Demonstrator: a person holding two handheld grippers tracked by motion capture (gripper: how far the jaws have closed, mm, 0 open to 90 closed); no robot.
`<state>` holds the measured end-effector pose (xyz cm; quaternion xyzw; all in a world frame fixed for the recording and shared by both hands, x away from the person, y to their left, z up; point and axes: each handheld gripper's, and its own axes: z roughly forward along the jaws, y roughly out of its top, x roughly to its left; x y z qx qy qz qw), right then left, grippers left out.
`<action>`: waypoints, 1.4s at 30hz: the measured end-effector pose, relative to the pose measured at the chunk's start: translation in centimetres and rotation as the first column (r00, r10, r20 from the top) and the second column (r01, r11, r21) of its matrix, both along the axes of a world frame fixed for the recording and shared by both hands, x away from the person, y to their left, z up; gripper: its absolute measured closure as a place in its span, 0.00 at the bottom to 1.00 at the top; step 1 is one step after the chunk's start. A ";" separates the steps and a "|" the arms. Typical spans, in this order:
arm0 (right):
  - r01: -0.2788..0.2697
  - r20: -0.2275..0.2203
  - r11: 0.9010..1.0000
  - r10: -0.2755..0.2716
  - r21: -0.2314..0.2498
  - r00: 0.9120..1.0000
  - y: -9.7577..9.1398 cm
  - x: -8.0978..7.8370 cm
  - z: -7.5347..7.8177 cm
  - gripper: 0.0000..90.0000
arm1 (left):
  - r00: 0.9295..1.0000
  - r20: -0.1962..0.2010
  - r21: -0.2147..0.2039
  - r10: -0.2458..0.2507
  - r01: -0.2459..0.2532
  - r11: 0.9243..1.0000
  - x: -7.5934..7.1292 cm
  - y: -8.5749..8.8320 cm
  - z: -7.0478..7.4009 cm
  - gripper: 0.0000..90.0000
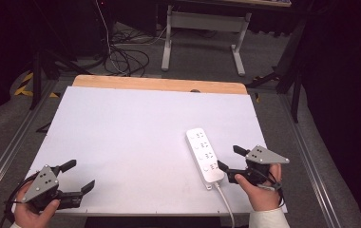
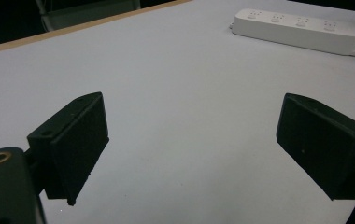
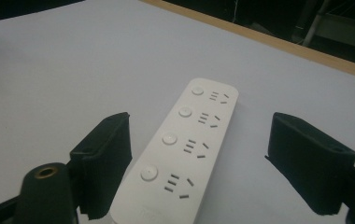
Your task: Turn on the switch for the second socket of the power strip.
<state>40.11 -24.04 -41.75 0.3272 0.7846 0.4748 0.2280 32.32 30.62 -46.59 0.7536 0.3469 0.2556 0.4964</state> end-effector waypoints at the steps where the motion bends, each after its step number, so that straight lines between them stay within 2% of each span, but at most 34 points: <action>1: 0.003 -0.003 1.000 -0.003 0.000 1.000 -0.2 -0.1 -0.1 0.24 | 1.000 0.002 -0.001 -0.002 0.002 1.000 0.0 0.0 0.0 0.11; 4: 0.022 0.000 0.999 -0.022 -0.024 1.000 -1.0 -0.4 -0.6 0.23 | 1.000 0.001 -0.003 -0.002 0.002 1.000 0.0 0.0 0.0 0.10; 21: 0.045 -0.029 0.999 -0.045 -0.011 0.999 -4.1 -1.7 -3.7 0.19 | 1.000 0.002 0.004 -0.006 0.006 1.000 0.0 -0.2 -0.1 0.09; 29: 0.064 -0.072 0.998 -0.063 0.015 0.995 -5.1 -1.9 -5.6 0.19 | 1.000 0.005 0.020 -0.005 0.005 1.000 0.1 -0.3 -0.2 0.08; 34: 0.090 -0.102 0.996 -0.089 0.010 0.991 -5.6 -2.0 -6.7 0.18 | 1.000 -0.002 0.023 -0.003 0.003 1.000 0.2 -0.2 -0.2 0.08; 38: 0.093 -0.095 0.995 -0.091 0.019 0.991 -5.7 -2.0 -6.8 0.18 | 1.000 -0.013 0.025 -0.002 0.002 1.000 0.2 -0.2 -0.2 0.08; 42: 0.088 -0.066 0.996 -0.087 0.021 0.994 -5.7 -2.1 -6.5 0.18 | 1.000 -0.020 0.014 0.006 -0.006 1.000 0.3 -0.1 -0.4 0.08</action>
